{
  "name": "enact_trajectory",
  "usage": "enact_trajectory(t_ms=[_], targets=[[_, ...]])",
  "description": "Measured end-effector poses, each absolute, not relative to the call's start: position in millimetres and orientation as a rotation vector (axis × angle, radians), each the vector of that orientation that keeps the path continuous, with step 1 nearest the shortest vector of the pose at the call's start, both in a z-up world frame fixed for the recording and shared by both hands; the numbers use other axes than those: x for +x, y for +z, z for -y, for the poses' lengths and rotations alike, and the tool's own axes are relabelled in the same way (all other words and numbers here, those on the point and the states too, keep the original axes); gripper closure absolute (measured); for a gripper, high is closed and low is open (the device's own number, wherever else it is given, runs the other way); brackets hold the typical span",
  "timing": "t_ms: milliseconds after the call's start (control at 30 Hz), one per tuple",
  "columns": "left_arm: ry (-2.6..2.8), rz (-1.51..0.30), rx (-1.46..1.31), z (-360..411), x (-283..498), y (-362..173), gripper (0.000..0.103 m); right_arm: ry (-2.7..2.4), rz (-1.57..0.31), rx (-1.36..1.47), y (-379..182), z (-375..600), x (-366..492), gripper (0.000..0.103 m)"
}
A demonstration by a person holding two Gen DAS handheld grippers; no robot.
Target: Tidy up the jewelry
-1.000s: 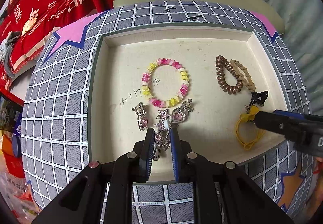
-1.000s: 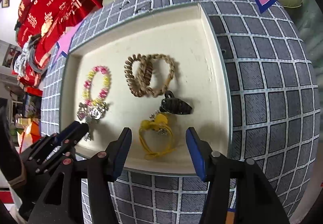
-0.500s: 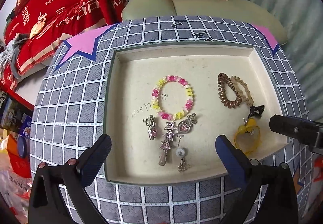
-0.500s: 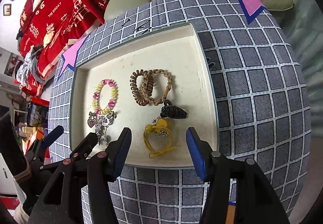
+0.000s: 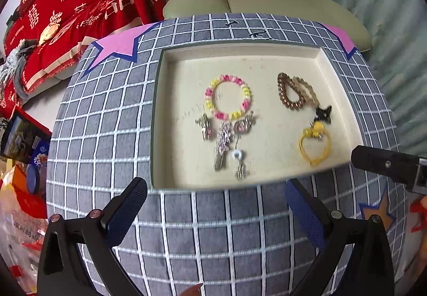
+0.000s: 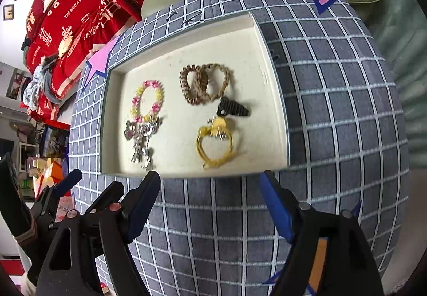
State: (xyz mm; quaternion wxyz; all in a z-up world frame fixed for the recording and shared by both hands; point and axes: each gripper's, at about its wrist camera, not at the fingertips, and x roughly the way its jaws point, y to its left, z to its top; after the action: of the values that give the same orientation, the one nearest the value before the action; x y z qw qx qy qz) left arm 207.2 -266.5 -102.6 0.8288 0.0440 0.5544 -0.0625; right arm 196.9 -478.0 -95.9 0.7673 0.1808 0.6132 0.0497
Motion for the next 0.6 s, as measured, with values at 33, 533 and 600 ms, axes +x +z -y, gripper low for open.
enact_trajectory(t_ms=[33,533,600], targets=[[-0.129,-1.175,0.097,265,202,-101,0.0,0.107,-1.335,0.389,-95,477,193,0.023],[-0.073,-1.218,0.098,227,129,-97,0.0,0.031,-1.34,0.312,-92,454,122,0.017],[-0.066,-1.215,0.095,220,119,-94,0.0,0.01,-1.313,0.276,-86,451,113,0.017]])
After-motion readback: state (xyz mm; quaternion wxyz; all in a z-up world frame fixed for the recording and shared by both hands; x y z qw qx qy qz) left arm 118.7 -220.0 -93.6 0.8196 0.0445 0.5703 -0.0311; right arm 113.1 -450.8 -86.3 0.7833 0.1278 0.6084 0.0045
